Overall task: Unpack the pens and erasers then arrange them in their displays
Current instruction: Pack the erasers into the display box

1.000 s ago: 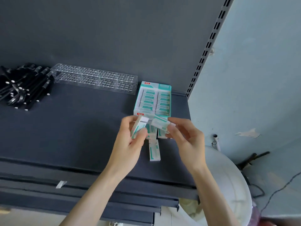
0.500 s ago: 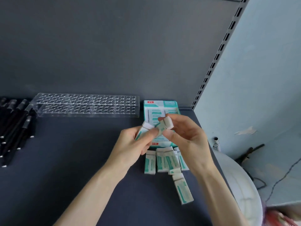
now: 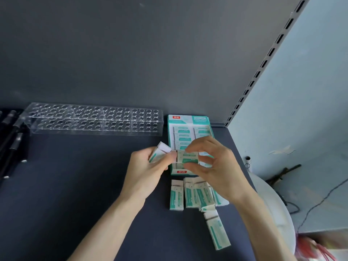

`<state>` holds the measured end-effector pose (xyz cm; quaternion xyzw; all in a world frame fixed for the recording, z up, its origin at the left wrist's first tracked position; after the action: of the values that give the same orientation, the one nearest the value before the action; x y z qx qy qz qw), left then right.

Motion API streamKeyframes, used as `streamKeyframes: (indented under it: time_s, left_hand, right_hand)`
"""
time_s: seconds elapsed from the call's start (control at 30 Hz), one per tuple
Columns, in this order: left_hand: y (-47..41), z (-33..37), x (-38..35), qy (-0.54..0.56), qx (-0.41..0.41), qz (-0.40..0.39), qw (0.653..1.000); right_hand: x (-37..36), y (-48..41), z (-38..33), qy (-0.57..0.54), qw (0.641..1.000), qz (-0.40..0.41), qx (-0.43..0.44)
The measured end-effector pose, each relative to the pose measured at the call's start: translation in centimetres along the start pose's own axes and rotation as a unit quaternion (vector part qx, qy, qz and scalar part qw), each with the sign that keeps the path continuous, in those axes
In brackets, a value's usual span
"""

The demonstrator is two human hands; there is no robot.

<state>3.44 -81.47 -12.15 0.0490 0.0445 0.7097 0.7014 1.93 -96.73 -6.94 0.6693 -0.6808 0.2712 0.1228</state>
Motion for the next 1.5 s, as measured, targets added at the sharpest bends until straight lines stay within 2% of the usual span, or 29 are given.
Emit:
streamKeyframes:
  time_s: [0.17, 0.33, 0.5, 0.63, 0.73, 0.83, 0.93, 1.0, 1.17, 1.3, 1.5]
  left_hand:
    - [-0.1, -0.8, 0.6, 0.018, 0.01, 0.04, 0.999]
    - [-0.2, -0.7, 1.0, 0.046, -0.01, 0.079, 0.996]
    - [0.2, 0.4, 0.5, 0.037, -0.065, 0.068, 0.995]
    - [0.3, 0.8, 0.1, 0.087, -0.069, 0.039, 0.993]
    - [0.4, 1.0, -0.1, 0.121, -0.074, 0.015, 0.99]
    - [0.4, 1.0, -0.4, 0.145, -0.067, -0.002, 0.987]
    - [0.6, 0.9, -0.8, 0.151, -0.064, -0.025, 0.986]
    - [0.7, 1.1, -1.3, 0.15, -0.07, -0.048, 0.985]
    - [1.0, 1.8, -0.9, 0.053, -0.126, -0.039, 0.99]
    - [1.3, 1.1, -0.8, -0.114, -0.143, -0.017, 0.983]
    - [1.4, -0.2, -1.7, -0.193, -0.123, -0.049, 0.972]
  right_hand:
    - [0.3, 0.0, 1.0, 0.071, 0.997, -0.007, -0.001]
    - [-0.5, 0.2, 1.0, 0.062, 0.997, -0.036, 0.006]
    - [-1.3, 0.5, 0.7, 0.107, 0.992, -0.061, 0.037]
    - [-2.0, 0.7, 0.6, 0.126, 0.987, -0.083, 0.051]
    - [-1.7, 0.7, 0.7, 0.086, 0.994, -0.063, 0.036]
    - [-0.5, 0.7, 1.2, -0.01, 1.0, -0.007, -0.015]
    - [-0.4, 0.9, 1.1, -0.147, 0.988, -0.008, -0.054]
    - [-0.3, 1.0, 0.9, -0.175, 0.983, -0.008, -0.059]
    - [1.4, 1.4, 1.0, -0.158, 0.986, 0.045, -0.038]
    - [4.0, 1.7, 1.4, -0.087, 0.993, 0.08, -0.01]
    - [4.9, 2.2, 3.0, 0.023, 0.998, 0.054, -0.022]
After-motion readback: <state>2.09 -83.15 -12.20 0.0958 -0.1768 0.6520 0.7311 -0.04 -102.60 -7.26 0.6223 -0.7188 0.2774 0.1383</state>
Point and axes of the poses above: each hand's wrist, its own y-axis away from the middle knuckle, its own x-axis out of the back of the hand, z = x × y, the point moved 10 cm from there along -y, towards the middle knuckle, and after that the axes turned 4 degrees about z, right-handed, at the moved point
